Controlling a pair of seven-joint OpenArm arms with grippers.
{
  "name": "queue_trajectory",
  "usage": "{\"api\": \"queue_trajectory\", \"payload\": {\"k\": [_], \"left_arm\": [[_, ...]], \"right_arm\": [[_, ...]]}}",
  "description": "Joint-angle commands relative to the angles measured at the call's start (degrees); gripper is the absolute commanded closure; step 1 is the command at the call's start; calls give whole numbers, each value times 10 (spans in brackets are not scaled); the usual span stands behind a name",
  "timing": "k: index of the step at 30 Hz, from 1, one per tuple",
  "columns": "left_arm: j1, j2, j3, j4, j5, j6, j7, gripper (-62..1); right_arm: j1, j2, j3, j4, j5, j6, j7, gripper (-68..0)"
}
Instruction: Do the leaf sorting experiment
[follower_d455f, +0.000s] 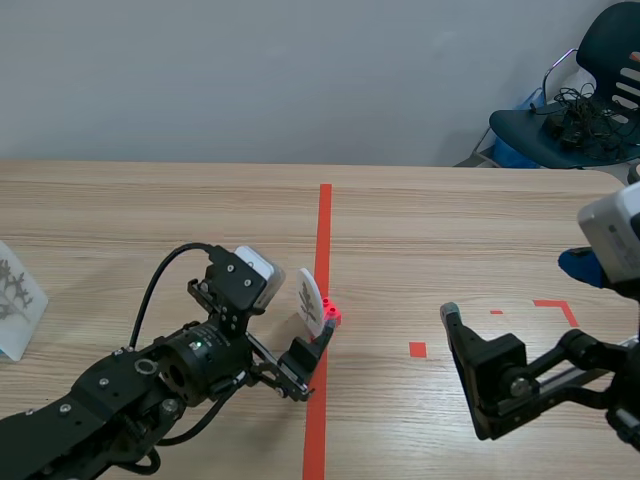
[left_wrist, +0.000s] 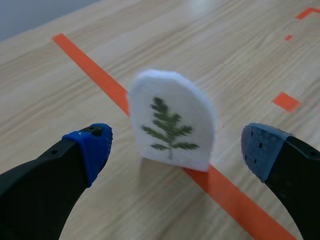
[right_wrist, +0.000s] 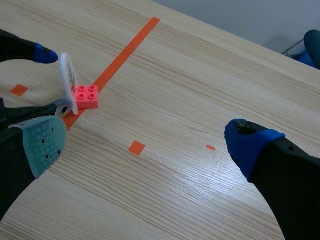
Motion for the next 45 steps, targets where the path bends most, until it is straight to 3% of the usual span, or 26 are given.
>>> {"api": "queue_trajectory", "payload": {"k": [1,5,9,12,17,23,27,32,41,45], "left_arm": [[19,-7,0,46,-6,-20,-18,-545],[61,-25,2,122,-5,-39,-18,-568],[58,-31,2,119,-6,5,-3,-568],[51,-35,2,99,-9,13,-2,-568],[50,-31,2,73,-68,17,-2,-568],[50,-26,2,67,-87,14,-4,-568],[54,-12,2,67,-121,11,1,-568],[51,26,1,67,-124,99,35,-568],[55,63,1,67,-124,105,46,-568],[50,75,-2,64,-124,146,46,-566]], "right_arm": [[7,0,6,16,0,-2,7,-679],[7,0,6,16,0,-2,7,-679],[7,0,6,16,0,-2,7,-679],[7,0,6,16,0,-2,7,-679],[7,0,6,16,0,-2,7,-679],[7,-1,6,16,0,-2,7,-679],[7,0,6,16,0,-2,7,-679],[7,0,6,16,0,-2,7,-679],[7,0,6,16,0,-2,7,-679],[7,0,6,16,0,-2,7,-679]]}}
